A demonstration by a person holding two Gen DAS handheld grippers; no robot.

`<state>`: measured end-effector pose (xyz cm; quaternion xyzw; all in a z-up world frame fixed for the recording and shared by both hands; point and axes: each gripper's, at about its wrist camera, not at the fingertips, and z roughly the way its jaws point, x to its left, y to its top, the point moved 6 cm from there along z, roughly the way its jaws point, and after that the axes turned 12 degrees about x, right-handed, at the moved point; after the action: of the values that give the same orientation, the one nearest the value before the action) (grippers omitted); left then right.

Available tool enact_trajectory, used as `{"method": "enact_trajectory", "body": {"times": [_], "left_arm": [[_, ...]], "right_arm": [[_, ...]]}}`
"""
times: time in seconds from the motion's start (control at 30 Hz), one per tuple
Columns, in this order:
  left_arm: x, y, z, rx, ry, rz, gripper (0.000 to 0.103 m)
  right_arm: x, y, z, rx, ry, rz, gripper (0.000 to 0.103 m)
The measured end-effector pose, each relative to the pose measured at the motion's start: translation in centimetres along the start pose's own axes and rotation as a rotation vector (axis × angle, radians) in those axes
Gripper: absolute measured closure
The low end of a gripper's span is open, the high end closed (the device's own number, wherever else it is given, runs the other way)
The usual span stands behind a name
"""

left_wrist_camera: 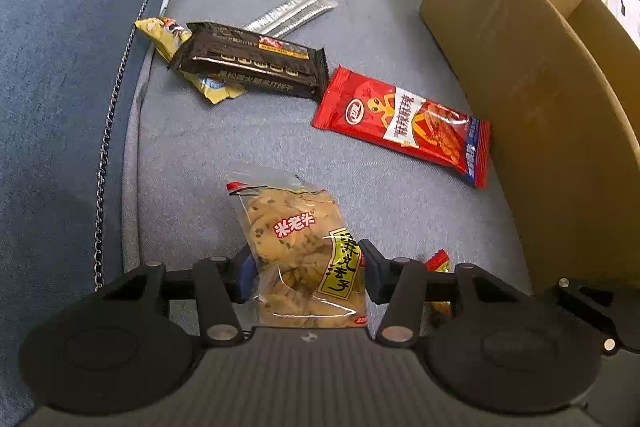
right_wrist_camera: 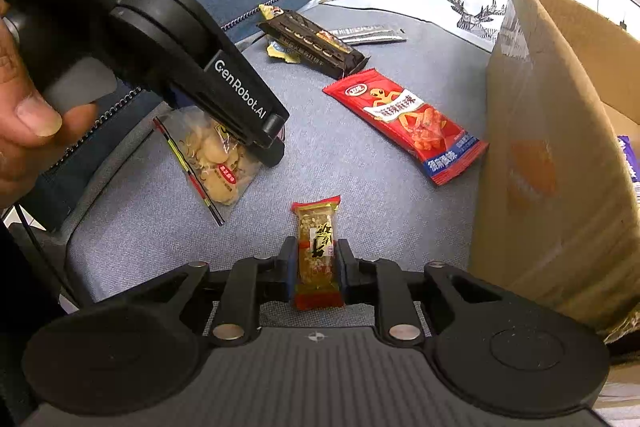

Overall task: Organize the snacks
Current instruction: 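Lift and carry the cookie bag and wrapped cake over the box with both grippers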

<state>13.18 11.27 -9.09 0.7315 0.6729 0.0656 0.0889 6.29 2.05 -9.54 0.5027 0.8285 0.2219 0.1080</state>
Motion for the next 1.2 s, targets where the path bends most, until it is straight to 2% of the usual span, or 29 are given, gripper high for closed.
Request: {"method": "enact_trajectory", "body": {"times": [0.13,0.37,0.77,0.93,1.2], "left_arm": [[0.2,0.1,-0.1,0.000,-0.002,-0.011,0.047],[0.1,0.0,0.1,0.008,-0.001,0.004,0.047],[0.2,0.2,-0.3,-0.022,-0.005,-0.012,0.047],[-0.3,0.6,-1.8,-0.103,-0.020,-0.013,0.047],[-1.1,0.5,-5.9,-0.308,-0.044,-0.004,0.047]], "right_arm": [[0.1,0.4,-0.7,-0.043,-0.004,-0.004,0.084],[0.1,0.3,-0.1,-0.018,-0.016,-0.008,0.084],[0.3,0.3,-0.4,-0.037,-0.025,-0.014,0.085],[0.5,0.5,-1.8,-0.108,-0.049,-0.035,0.085],[0.0,1.1,-5.8,-0.258,-0.075,-0.021,0.085]]}}
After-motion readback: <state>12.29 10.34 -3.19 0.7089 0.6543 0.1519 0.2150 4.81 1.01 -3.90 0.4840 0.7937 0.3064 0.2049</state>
